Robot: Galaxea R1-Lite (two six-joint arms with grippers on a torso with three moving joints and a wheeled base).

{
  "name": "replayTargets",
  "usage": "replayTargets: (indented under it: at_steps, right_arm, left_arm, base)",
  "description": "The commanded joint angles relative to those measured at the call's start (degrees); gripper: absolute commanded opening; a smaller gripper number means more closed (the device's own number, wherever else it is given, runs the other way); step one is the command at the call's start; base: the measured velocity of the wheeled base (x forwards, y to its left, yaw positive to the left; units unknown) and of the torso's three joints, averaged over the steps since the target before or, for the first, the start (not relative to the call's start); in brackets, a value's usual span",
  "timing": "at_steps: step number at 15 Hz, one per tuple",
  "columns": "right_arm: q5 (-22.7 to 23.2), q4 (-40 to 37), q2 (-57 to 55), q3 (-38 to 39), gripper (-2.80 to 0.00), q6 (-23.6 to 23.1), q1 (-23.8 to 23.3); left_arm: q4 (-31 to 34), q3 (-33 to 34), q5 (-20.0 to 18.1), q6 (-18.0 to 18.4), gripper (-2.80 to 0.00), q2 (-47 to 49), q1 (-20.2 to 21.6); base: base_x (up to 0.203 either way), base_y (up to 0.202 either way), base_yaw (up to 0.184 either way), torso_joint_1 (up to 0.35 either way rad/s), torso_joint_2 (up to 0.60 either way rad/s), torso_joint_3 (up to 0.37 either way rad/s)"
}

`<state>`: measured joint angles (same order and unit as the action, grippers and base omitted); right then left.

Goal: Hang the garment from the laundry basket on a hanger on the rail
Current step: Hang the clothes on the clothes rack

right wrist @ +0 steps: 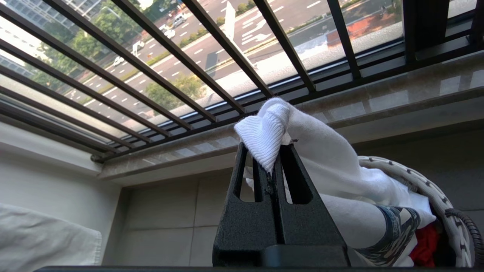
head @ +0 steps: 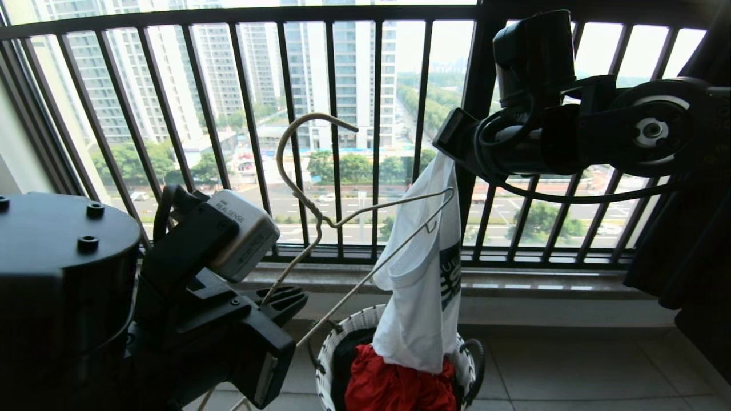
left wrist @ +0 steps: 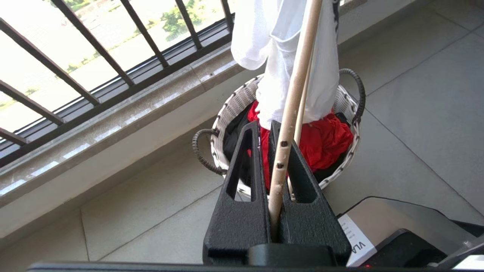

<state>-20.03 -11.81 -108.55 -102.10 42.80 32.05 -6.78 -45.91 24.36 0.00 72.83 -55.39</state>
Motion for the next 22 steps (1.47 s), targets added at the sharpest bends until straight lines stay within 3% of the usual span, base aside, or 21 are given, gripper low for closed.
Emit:
replayTargets:
  at_steps: [1,8,16,22]
  right_arm:
    - [-0.1,-0.05,-0.01,0.14,-2.8,0.18,0.03]
    - [-0.1,-0.05,0.2,0.5,-2.8,-0.09,0.45]
    - [-0.19,0.19,0.7,2.97,-2.8,0.34,5.94]
    - [-0.59,0.55,0.1,2.87,-2.8,-0.01,4.9]
  left_arm:
    - [-0.22,-0.76,3.48,0.02,-2.8,1.18,0.55]
    - [-0.25,-1.03,3.57,1.03,-2.8,1.57,2.48]
    - [-0.34,-0.86,3.42,0.01,-2.8,4.98,2.42]
    - [-0.34,-0.25,3.51,0.39,-2.8,4.08,0.37]
  base:
    - [0.0,0.0,0.0,0.0,0.0,0.0]
    - [0.0,0.0,0.0,0.0,0.0,0.0]
    - [0.0,0.0,0.0,0.0,0.0,0.0]
    - [0.0,0.0,0.0,0.0,0.0,0.0]
